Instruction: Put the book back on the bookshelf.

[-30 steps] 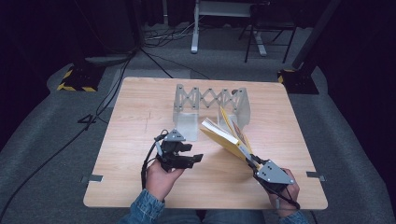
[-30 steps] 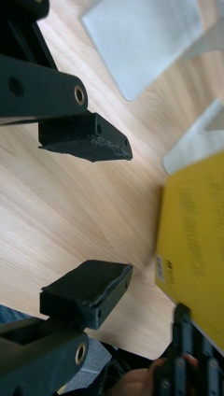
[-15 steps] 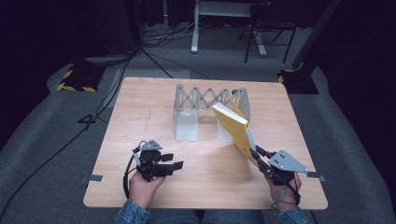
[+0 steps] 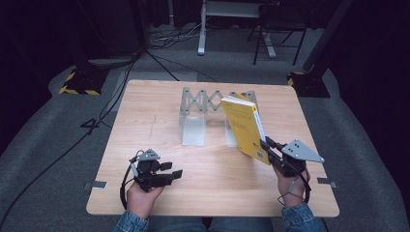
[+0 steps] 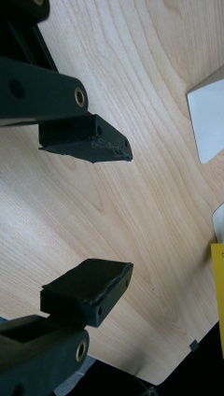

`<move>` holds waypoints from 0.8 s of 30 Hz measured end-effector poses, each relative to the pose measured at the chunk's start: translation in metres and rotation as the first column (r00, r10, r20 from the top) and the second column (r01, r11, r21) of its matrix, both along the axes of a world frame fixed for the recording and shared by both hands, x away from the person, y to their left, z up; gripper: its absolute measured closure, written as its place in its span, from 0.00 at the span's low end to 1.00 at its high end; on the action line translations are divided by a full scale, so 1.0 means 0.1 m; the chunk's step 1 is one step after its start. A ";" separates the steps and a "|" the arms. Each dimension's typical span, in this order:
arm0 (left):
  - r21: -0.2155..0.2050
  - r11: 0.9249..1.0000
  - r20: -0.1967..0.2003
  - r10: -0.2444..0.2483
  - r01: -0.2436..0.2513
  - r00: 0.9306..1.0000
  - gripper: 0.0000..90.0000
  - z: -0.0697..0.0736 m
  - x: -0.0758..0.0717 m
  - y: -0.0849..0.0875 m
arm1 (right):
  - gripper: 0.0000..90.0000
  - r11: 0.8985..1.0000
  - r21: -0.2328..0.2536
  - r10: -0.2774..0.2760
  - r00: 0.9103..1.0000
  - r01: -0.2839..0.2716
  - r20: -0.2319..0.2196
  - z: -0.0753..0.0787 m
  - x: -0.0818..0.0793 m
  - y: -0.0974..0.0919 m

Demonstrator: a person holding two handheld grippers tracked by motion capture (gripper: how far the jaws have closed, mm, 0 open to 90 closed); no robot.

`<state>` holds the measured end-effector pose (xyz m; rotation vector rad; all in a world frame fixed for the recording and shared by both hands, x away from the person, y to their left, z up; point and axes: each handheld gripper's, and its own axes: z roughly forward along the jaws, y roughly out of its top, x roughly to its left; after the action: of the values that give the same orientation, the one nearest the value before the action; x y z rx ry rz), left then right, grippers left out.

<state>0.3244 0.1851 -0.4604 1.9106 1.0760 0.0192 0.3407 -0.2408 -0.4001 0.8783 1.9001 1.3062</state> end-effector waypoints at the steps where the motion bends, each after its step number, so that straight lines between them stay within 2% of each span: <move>1: 0.000 1.000 0.000 0.000 0.000 1.000 0.45 0.00 0.00 0.00 | 0.87 1.000 0.000 0.000 1.000 0.000 0.000 0.00 0.00 0.00; 3: 0.000 1.000 0.005 0.000 0.000 1.000 0.45 0.00 -0.01 0.02 | 0.87 1.000 0.021 -0.010 1.000 0.010 0.004 0.03 0.06 -0.01; 7: -0.008 1.000 0.007 0.004 -0.004 1.000 0.45 -0.01 -0.03 0.06 | 0.87 0.999 0.045 -0.030 0.999 0.029 0.012 0.05 0.07 -0.05; 10: -0.007 1.000 0.008 0.004 -0.004 1.000 0.45 -0.03 -0.05 0.08 | 0.87 0.994 0.101 -0.054 0.998 0.051 0.020 0.08 0.08 -0.14; 11: -0.007 1.000 0.008 0.004 -0.004 1.000 0.45 -0.03 -0.05 0.08 | 0.87 0.994 0.101 -0.054 0.998 0.051 0.020 0.08 0.08 -0.14; 12: -0.008 1.000 0.006 0.006 -0.006 1.000 0.45 -0.03 -0.05 0.08 | 0.87 0.989 0.133 -0.063 0.998 0.059 0.021 0.09 0.10 -0.17; 17: -0.005 1.000 0.009 -0.004 0.004 1.000 0.44 -0.04 -0.05 0.05 | 0.87 0.987 0.149 -0.064 0.998 0.060 0.024 0.14 0.17 -0.12; 20: -0.003 1.000 0.010 -0.009 0.009 1.000 0.44 -0.04 -0.04 0.06 | 0.87 0.994 0.090 -0.063 0.998 0.062 0.007 0.16 0.29 0.04; 22: -0.005 1.000 0.009 -0.006 0.006 1.000 0.44 -0.04 -0.05 0.07 | 0.87 0.997 0.019 -0.074 0.997 0.075 -0.034 0.13 0.36 0.13; 23: -0.008 1.000 0.011 0.001 -0.001 1.000 0.44 -0.04 -0.05 0.09 | 0.87 0.997 0.000 -0.076 0.996 0.076 -0.041 0.09 0.38 0.16; 24: -0.011 1.000 0.011 -0.002 0.002 1.000 0.44 -0.04 -0.04 0.10 | 0.87 0.997 -0.018 -0.072 0.995 0.071 -0.068 0.06 0.41 0.18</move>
<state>0.3200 0.1951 -0.4649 1.9000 1.0648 0.0222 0.3817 -0.2228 -0.3941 0.9849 1.9107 1.2318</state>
